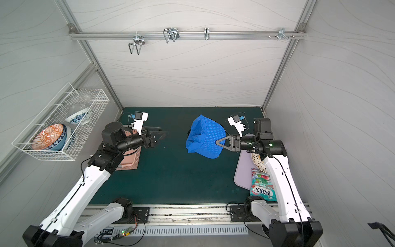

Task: Turn the baseball cap inside out
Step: Turn over the baseball cap.

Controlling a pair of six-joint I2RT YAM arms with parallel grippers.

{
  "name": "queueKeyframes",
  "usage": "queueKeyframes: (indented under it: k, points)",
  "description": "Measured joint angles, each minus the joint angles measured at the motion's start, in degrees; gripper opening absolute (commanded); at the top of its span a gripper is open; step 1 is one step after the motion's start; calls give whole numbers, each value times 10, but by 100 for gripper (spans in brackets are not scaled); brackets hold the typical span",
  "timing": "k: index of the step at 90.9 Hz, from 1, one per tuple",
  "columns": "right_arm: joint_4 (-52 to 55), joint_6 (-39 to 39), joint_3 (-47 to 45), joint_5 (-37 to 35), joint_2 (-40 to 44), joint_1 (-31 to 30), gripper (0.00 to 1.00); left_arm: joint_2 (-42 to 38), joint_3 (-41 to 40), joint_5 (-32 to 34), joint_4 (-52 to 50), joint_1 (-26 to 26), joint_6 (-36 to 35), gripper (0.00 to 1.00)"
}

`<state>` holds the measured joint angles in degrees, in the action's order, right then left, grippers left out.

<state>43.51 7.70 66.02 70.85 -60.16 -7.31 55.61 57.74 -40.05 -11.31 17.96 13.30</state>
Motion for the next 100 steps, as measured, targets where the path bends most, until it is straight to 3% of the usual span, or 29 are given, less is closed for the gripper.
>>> queueKeyframes:
  k: [15, 35, 39, 52, 61, 68, 77, 86, 100]
  points:
    - [6, -2, 3, 4, -5, -32, 0, 61, 75, 25, -63, 71, -131, 81]
    - [25, -7, 13, 5, -12, -69, 0, 146, 98, 28, -72, 94, -192, 80]
    - [27, -7, 15, 6, -12, -73, 0, 159, 104, 30, -76, 105, -203, 69]
    - [40, -13, 23, 5, -12, -75, 0, 178, 112, 48, -89, 129, -228, 18]
    - [57, -25, 25, 3, -12, -75, 0, 170, 112, 66, -92, 121, -242, 0]
    - [71, -32, 25, -3, -14, -75, 0, 154, 109, 40, -92, 82, -227, 0]
    - [79, -42, 25, -15, -26, -78, 0, 128, 102, -47, -88, 17, -198, 1]
    - [83, -47, 25, -12, -35, -82, 0, 116, 101, -106, -96, -16, -177, 46]
    - [84, 2, 25, -18, -31, -77, 0, 110, 88, -96, -89, -63, -128, 77]
